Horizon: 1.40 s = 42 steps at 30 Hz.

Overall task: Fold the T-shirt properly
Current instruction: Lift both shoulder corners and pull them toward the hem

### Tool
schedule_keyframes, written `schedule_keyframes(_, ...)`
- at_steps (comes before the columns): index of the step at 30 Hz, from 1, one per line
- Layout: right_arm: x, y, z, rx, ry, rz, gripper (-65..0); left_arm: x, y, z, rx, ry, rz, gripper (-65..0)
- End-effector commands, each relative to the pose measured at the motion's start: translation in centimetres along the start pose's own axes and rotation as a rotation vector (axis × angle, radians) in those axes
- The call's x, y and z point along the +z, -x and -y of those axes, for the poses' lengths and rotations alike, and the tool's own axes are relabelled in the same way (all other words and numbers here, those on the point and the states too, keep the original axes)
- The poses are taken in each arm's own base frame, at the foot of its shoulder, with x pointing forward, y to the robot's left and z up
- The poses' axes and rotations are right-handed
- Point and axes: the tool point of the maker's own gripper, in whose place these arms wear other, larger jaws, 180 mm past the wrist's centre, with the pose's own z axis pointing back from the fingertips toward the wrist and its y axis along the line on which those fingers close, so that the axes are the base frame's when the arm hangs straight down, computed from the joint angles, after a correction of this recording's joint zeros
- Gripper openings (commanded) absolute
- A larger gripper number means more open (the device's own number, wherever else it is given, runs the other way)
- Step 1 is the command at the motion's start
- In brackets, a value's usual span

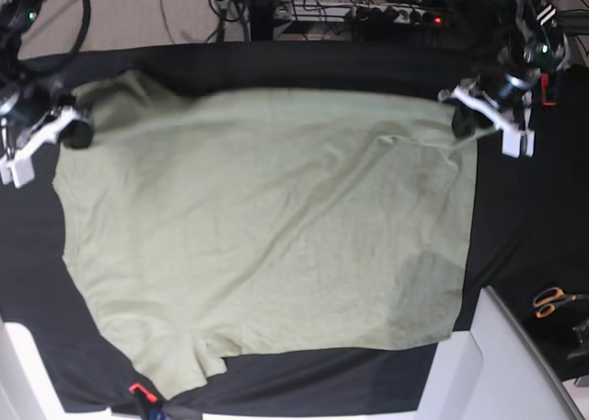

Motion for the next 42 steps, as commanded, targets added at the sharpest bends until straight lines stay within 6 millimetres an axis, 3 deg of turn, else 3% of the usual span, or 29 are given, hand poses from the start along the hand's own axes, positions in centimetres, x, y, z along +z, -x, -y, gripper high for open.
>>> schedule_keyframes(1, 0.1, -1.0, 0.2, 0.011, 0.000, 0.024, -64.7, 0.0, -1.0, 0.0, -0.013, -0.002, 0.029, -65.0)
schedule_keyframes(8, -2.3, -1.2, 2.0, -0.061, -0.008, -0.012, -64.7, -2.1, -0.8, 0.8, -0.026, 0.022, -0.007, -65.0)
schedule_keyframes(15, -3.6, -3.3, 2.0, -0.088, -0.031, 0.011, -64.8, -3.2, -2.3, 1.1, -0.019, 0.035, 0.018, -65.0)
schedule_keyframes(22, -4.8, -5.6, 3.4, -0.086, 0.006, 0.026, -64.8, -4.9, -2.4, 0.6, -0.033, 0.015, -0.017, -65.0)
schedule_keyframes(27, -5.6, -7.0, 3.8, -0.085, 0.024, 0.033, -64.8, -6.0, -3.8, 2.0, -0.091, 0.038, -0.017, -65.0)
schedule_keyframes(34, -6.3, -9.5, 3.3, -0.078, 0.018, 0.058, -64.8, -6.9, -5.9, 1.8, -0.071, 0.028, 0.016, -65.0)
schedule_keyframes(42, -7.6, -11.1, 2.6, -0.075, 0.004, 0.046, -64.8, -8.1, -5.7, 1.9, -0.038, 0.043, -0.001, -65.0)
